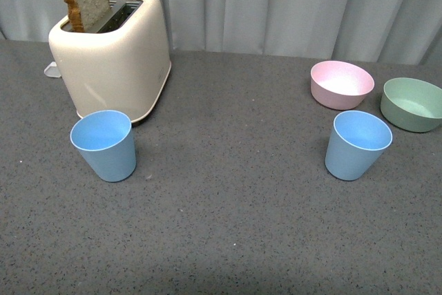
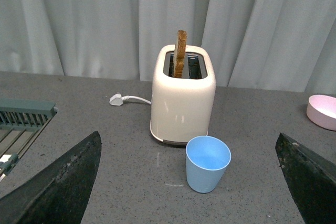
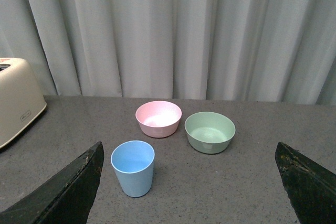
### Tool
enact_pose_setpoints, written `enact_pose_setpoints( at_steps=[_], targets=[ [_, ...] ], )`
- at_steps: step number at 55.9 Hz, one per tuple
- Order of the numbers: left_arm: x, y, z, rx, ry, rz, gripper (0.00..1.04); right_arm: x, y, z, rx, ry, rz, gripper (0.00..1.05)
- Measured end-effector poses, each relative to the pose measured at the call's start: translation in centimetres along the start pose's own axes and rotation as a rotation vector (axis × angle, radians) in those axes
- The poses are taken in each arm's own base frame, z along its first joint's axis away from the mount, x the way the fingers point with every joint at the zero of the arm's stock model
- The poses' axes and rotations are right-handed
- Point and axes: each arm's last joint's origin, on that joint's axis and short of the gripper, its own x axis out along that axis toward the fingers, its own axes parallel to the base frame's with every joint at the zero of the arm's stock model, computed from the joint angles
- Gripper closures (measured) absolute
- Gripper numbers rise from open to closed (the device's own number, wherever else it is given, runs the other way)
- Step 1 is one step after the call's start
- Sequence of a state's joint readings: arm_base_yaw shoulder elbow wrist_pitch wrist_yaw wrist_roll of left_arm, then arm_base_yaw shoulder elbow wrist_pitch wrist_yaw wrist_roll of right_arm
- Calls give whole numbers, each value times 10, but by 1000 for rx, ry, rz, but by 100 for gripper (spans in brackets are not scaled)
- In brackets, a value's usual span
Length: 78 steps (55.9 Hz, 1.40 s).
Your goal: Stack blue cups with both arms
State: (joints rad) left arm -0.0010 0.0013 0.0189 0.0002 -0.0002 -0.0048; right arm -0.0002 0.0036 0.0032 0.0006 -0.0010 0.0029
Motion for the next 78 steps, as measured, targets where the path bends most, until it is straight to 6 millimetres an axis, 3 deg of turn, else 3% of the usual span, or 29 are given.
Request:
enact_pose_setpoints(
  at_steps=[52,55,58,66,78],
  targets=[
    [0,0,0,0,0,2,7,0,0,0,0,0,0,10],
    [1,0,-3,-39,111,122,7,0,0,0,0,0,0,10],
    [5,1,-10,-55,248,275,7,0,0,0,0,0,-1,10],
    [14,4,-11,-92,290,323,7,0,0,0,0,0,0,10],
    [67,7,2,-175,313,261,7,0,0,0,0,0,0,10]
  ],
)
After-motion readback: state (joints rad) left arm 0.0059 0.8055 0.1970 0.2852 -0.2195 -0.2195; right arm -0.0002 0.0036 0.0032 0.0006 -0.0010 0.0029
